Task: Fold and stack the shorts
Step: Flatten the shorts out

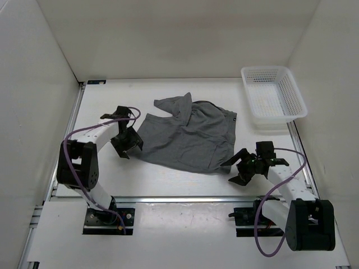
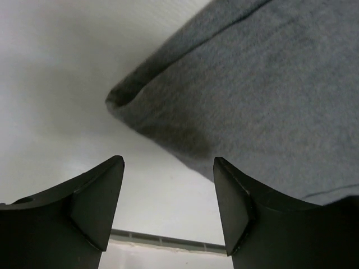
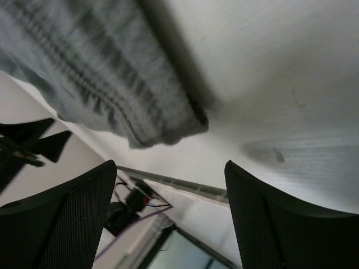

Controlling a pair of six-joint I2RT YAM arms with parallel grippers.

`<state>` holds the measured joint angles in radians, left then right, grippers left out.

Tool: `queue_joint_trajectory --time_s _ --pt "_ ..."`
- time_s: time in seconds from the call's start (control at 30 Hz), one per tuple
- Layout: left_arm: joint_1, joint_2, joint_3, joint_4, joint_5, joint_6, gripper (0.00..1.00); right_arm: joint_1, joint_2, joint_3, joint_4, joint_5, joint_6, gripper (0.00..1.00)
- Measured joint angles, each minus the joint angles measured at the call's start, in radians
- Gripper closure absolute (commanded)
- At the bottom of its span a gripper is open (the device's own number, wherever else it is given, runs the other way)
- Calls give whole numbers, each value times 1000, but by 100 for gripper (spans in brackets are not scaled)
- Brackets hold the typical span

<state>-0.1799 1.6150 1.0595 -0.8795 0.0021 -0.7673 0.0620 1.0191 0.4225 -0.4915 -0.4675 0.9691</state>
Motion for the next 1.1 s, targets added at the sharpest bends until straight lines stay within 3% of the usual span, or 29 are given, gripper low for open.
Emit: queue_joint_trajectory --time_s 0.1,0.13,0.23,0.27,0.3,0.33,0.37,0.43,0.47,0.5,0.67,0.77,0.97,1.03,1.1 --pt "0 63 8 17 0 -9 40 -17 29 -64 93 -34 80 20" --pt "0 86 16 19 -2 -9 51 -19 43 -77 117 -39 102 22" --pt "0 150 44 26 -7 -15 70 -22 76 -91 180 -46 148 26" --pt "0 169 55 26 -8 -15 83 -22 87 -92 201 -48 159 33" --pt "0 185 67 26 -8 -13 90 -22 101 -92 225 -47 169 37" --pt "0 197 80 18 -5 -13 90 -22 120 -92 251 -45 177 44" --pt "0 202 88 17 -5 -12 90 -22 145 -90 272 -43 182 59" --pt "0 210 106 24 -5 -9 90 -20 207 -76 298 -39 181 76" --pt "0 214 114 25 -5 -9 90 -16 243 -61 300 -34 181 93" --pt "0 216 121 26 -5 -8 90 -11 278 -37 300 -27 177 100" --pt "26 216 197 -5 11 3 90 -3 364 161 230 45 117 100" --pt "68 216 344 -60 37 12 90 -19 447 426 145 72 53 100" --pt "139 265 970 -175 103 22 90 -26 743 1254 5 76 -88 100" --pt "153 249 1109 -170 127 23 90 -19 743 1400 -14 81 -130 100" --pt "168 187 1141 -153 151 25 90 -7 697 1446 -20 94 -175 100"
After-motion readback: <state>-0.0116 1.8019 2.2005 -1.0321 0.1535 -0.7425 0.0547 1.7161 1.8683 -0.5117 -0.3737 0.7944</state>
